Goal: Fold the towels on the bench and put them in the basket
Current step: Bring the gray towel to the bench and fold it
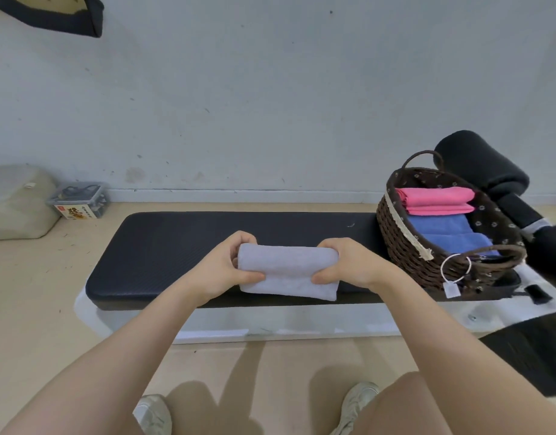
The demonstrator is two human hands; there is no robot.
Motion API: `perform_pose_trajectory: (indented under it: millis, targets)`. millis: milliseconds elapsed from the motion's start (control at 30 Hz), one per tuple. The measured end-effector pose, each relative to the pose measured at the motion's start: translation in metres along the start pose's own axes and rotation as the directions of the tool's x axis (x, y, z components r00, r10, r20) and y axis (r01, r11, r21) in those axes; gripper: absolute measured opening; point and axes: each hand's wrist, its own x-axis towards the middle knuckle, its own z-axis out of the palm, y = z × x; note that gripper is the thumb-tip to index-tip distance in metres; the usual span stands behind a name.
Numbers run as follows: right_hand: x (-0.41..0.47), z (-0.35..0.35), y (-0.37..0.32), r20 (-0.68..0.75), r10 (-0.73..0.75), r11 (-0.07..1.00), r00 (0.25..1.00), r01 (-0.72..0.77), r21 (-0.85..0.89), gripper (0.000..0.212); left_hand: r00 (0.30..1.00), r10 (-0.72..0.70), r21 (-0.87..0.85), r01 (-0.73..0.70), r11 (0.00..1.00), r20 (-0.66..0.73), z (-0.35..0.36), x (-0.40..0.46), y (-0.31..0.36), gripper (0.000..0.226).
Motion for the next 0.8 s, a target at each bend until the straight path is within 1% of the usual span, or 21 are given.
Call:
perform_pose_trajectory:
  millis: [67, 133, 200, 267, 367, 433, 500, 533, 567, 633, 700, 733, 800]
  targets:
    - [-0.011, -0.013, 0.007, -0.095, -0.035, 0.995, 0.995, 0.043, 0.084, 0.034, 1.0, 0.023, 0.014, -0.023, 1.0, -0.005, 0.01, 0.004, 0.015, 0.036]
    - [-0.022, -0.032, 0.016, -0.176, -0.077, 0.973, 0.981, 0.112, 0.202, 0.04, 0.998, 0.056, -0.012, -0.057, 0.998, -0.033, 0.022, 0.01, 0.033, 0.038]
    - [-0.032, -0.053, 0.022, -0.227, -0.152, 0.937, 0.962, 0.213, 0.275, 0.037, 0.992, 0.089, -0.058, -0.094, 0.994, -0.088, 0.037, 0.016, 0.052, 0.039]
    - [-0.041, -0.073, 0.026, -0.302, -0.2, 0.906, 0.932, 0.293, 0.305, 0.034, 0.985, 0.118, -0.116, -0.133, 0.984, -0.124, 0.054, 0.025, 0.07, 0.038]
    - [-0.05, -0.102, 0.032, -0.411, -0.201, 0.864, 0.889, 0.359, 0.353, 0.038, 0.978, 0.159, -0.218, -0.186, 0.958, -0.134, 0.078, 0.044, 0.094, 0.036]
    - [-0.054, -0.121, 0.037, -0.454, -0.176, 0.834, 0.874, 0.377, 0.402, 0.044, 0.976, 0.163, -0.317, -0.202, 0.927, -0.145, 0.093, 0.06, 0.109, 0.037]
    - [-0.055, -0.141, 0.047, -0.476, -0.081, 0.789, 0.875, 0.349, 0.506, 0.045, 0.982, 0.131, -0.432, -0.179, 0.884, -0.138, 0.108, 0.075, 0.121, 0.037]
    - [-0.056, -0.151, 0.053, -0.479, -0.014, 0.788, 0.878, 0.304, 0.535, 0.042, 0.985, 0.116, -0.434, -0.161, 0.887, -0.127, 0.116, 0.084, 0.125, 0.039]
    - [-0.056, -0.161, 0.061, -0.477, 0.056, 0.81, 0.877, 0.239, 0.535, 0.04, 0.989, 0.108, -0.398, -0.139, 0.907, -0.1, 0.124, 0.092, 0.129, 0.043]
    - [-0.053, -0.18, 0.079, -0.472, 0.174, 0.861, 0.864, 0.098, 0.498, 0.043, 0.993, 0.11, -0.308, -0.094, 0.947, 0.033, 0.14, 0.108, 0.134, 0.05]
    - [-0.049, -0.198, 0.094, -0.505, 0.269, 0.879, 0.82, 0.005, 0.476, 0.051, 0.971, 0.113, -0.259, -0.056, 0.964, 0.211, 0.158, 0.124, 0.135, 0.05]
    - [-0.045, -0.205, 0.101, -0.527, 0.307, 0.881, 0.793, -0.027, 0.473, 0.054, 0.955, 0.116, -0.235, -0.05, 0.971, 0.274, 0.168, 0.134, 0.134, 0.048]
    - [-0.036, -0.219, 0.117, -0.546, 0.37, 0.881, 0.752, -0.096, 0.464, 0.055, 0.94, 0.114, -0.179, -0.058, 0.982, 0.32, 0.188, 0.154, 0.132, 0.041]
